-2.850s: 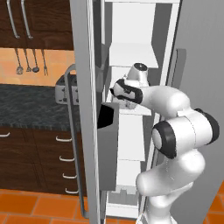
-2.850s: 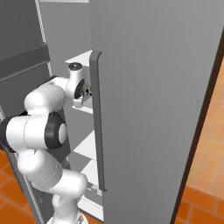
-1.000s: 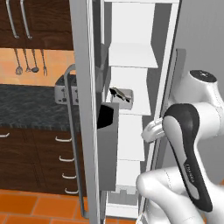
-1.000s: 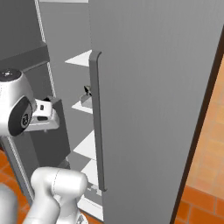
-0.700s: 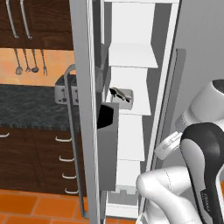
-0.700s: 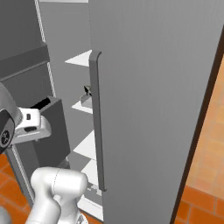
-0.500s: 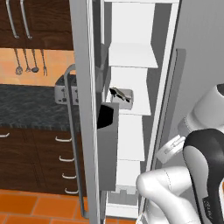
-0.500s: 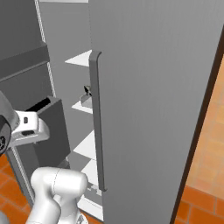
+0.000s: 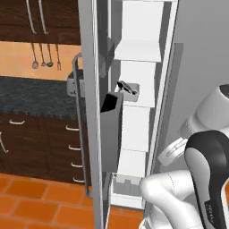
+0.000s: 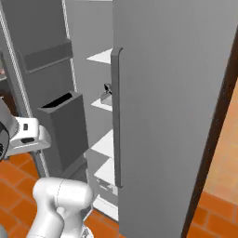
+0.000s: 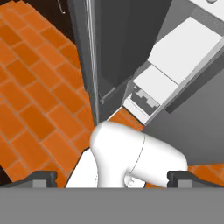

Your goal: Take the meat container that has the fish and place it on the second highest rack of the freezer. Then take the vegetable container that has the bell pepper and onion and place it on the highest rack of the freezer.

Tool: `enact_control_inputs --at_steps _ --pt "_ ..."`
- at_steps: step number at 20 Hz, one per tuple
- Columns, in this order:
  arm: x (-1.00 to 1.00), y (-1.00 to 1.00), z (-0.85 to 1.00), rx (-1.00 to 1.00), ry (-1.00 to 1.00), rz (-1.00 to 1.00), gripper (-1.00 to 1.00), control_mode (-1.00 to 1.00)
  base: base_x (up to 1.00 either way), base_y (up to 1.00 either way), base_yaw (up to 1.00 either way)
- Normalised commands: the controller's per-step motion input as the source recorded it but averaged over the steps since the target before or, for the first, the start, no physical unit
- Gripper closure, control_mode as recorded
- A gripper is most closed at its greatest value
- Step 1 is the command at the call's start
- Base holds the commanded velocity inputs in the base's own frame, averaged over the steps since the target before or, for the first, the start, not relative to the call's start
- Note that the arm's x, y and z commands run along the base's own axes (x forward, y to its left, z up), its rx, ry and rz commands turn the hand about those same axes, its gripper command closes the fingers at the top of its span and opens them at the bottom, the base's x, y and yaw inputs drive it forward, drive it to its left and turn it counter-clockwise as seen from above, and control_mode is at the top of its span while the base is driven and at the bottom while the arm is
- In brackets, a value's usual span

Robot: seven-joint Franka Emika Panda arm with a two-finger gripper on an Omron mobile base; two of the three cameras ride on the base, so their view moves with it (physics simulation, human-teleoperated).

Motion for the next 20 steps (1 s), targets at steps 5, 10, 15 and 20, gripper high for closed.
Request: enact_control_inputs --at_steps 5,10,15,20 --pt "0.00 0.00 0.00 0.00 0.00 0.00 -1.00 1.00 -0.14 -0.14 0.68" --pt "0.00 0.00 0.00 0.00 0.00 0.00 -1.00 1.00 -0.04 -0.02 0.98" --pt "0.00 0.00 0.00 0.00 0.00 0.00 -1.00 1.00 -0.02 0.00 0.99" --pt "0.00 0.00 0.00 0.00 0.00 0.00 -1.00 1.00 0.06 0.00 0.73"
